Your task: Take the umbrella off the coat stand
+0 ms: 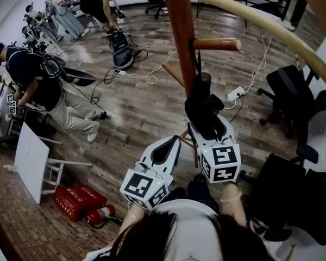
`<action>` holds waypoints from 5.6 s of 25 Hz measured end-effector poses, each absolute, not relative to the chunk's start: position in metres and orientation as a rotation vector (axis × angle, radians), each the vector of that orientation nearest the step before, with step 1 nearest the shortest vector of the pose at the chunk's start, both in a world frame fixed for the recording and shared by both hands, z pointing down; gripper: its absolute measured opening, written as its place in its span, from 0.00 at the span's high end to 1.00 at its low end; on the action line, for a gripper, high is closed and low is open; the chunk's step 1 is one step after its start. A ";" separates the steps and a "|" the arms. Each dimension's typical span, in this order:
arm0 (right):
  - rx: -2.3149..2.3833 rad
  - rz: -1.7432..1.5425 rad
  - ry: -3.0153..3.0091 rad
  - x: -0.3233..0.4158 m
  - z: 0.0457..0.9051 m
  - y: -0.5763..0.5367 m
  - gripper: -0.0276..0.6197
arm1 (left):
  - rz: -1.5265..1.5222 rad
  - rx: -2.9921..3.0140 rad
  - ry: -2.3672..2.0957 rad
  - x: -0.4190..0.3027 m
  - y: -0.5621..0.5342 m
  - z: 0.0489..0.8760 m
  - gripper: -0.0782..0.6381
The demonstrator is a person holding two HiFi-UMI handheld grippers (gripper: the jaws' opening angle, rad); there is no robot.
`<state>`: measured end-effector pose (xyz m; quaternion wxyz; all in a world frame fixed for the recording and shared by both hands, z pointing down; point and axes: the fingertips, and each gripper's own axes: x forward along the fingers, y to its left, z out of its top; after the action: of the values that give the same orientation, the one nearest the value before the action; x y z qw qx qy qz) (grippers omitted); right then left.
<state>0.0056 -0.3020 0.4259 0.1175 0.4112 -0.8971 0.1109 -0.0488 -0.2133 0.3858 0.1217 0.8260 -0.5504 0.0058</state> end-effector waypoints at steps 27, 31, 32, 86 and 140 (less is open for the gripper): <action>1.212 0.342 -2.624 0.002 0.425 -0.308 0.56 | -0.018 2.399 -1.641 -0.065 -0.210 0.377 0.88; 1.201 0.346 -2.619 0.004 0.425 -0.304 0.57 | -0.041 2.399 -1.625 -0.062 -0.208 0.376 0.88; 1.206 0.345 -2.617 0.004 0.424 -0.303 0.57 | -0.044 2.403 -1.623 -0.062 -0.208 0.376 0.88; 1.429 0.280 -2.706 0.052 0.332 -0.283 0.57 | -0.233 2.470 -1.544 -0.061 -0.183 0.343 0.88; 1.594 0.178 -2.678 0.070 0.309 -0.207 0.57 | -0.238 2.504 -1.491 -0.070 -0.124 0.346 0.88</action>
<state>0.0697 -0.2075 0.3087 0.0102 0.5107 -0.8578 0.0571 -0.0698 -0.1238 0.3460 0.1087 0.8512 -0.5071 -0.0808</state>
